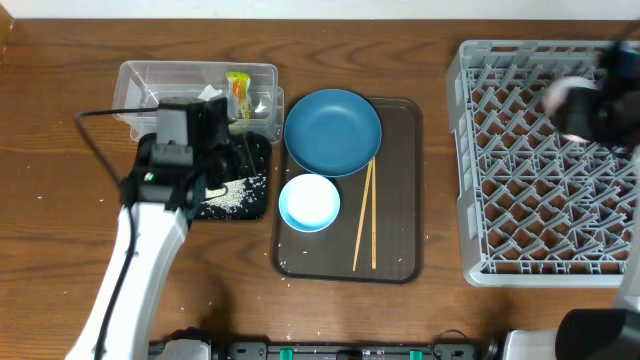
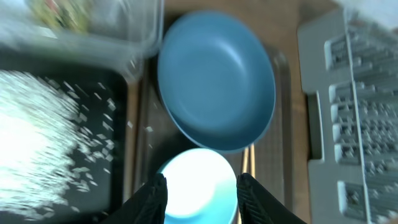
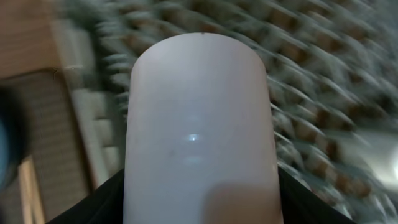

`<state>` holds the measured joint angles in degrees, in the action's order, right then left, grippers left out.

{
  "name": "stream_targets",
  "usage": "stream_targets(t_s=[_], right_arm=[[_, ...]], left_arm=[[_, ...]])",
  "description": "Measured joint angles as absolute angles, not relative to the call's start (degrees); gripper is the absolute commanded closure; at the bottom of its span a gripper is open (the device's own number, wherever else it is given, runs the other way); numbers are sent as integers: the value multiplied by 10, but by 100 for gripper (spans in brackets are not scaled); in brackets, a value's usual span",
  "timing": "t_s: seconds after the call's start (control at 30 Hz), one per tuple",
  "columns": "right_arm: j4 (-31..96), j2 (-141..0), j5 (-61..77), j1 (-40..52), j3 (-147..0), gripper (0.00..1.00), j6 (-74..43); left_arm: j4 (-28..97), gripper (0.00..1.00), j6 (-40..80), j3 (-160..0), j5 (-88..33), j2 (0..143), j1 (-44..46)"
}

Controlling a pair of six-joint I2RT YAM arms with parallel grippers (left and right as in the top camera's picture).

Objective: Sort waste into correct bins and load items into the dishwasher rack
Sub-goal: 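Carry the pink cup with the right gripper and release it in the rack, then reach the right gripper to the blue plate and grasp its rim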

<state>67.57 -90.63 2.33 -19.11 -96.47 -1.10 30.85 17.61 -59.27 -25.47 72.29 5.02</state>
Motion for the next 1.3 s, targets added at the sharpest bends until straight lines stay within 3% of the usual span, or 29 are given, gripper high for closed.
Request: stream_targets(t_s=[0.23,0.6,0.67,0.73,0.87,1.23,1.3], right_arm=[[787,-1001,-13,-300,-1059,99,-57],[851,-1194,-23,-362,-1245,98,-69],[852,-1217,-24,-368,-1246,85,-70],[854,-1242,-24,-373,-1246,62,-70],[837,-1278,-21,-374,-1246,3,-71],[832,-1282,48,-373,-1288,1,-67],[834,-1278,75,-371,-1300,1,-62]], left_arm=[[310,60,164,-593,-215,696,50],[323,60,164,-593,-206,696,50],[324,60,164,-593,-206,697,50],[324,60,164,-593,-206,697,50],[325,60,162,-593,-206,697,50],[326,60,162,-593,-206,697,50],[327,56,162,-593,-206,697,50]])
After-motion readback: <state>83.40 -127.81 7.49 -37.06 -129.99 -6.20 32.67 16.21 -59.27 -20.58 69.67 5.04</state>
